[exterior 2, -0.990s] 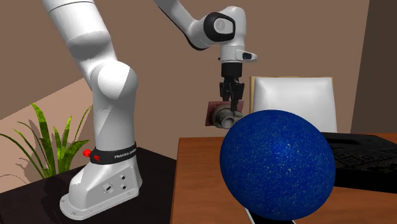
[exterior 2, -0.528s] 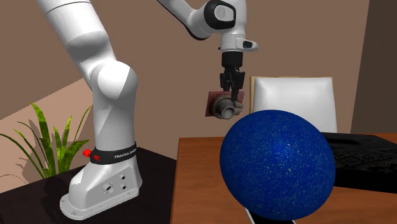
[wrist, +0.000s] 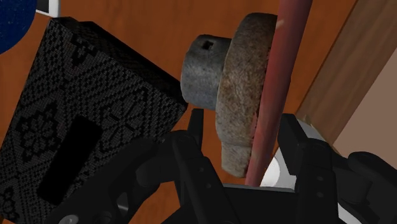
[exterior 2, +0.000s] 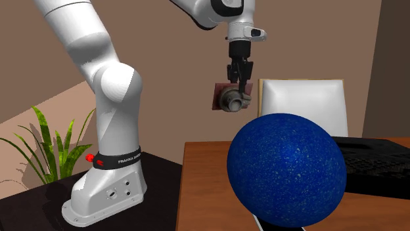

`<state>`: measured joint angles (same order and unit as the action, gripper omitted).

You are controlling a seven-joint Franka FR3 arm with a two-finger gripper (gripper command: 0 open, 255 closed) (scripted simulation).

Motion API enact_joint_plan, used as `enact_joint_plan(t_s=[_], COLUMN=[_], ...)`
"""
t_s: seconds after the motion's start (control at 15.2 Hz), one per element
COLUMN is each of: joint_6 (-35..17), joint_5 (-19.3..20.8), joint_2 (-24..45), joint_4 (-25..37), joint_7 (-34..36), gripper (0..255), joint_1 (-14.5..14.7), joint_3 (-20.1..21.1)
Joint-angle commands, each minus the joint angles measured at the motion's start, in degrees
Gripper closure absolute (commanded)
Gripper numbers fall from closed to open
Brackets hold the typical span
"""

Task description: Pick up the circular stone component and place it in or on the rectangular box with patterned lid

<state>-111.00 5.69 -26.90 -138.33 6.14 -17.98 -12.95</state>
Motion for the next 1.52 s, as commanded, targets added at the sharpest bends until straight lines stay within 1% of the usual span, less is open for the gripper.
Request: enact_joint_plan(t_s=[0.0,0.4,0.73,1.12,1.32,1.45], joint_6=[1.19,1.30,2.11,4.57,6.71,8.58], joint_5=[0.04,0.32,-1.51,-6.40,-9.75,-12.17], joint_2=[-0.36,8.10,16.37,28.06,34.68,39.37], joint_4=[0.87,9.71,18.73,31.89,39.72,45.56], joint_7=[-0.16,-8.40,-15.65,-24.84,-29.36,-32.18], gripper=[255,255,255,255,255,255], joint_1=[-0.08,-1.89,-3.15,-5.71,-8.02,-10.12], joint_3=[-0.03,-6.09,-10.79,-15.43,-17.00,-17.65])
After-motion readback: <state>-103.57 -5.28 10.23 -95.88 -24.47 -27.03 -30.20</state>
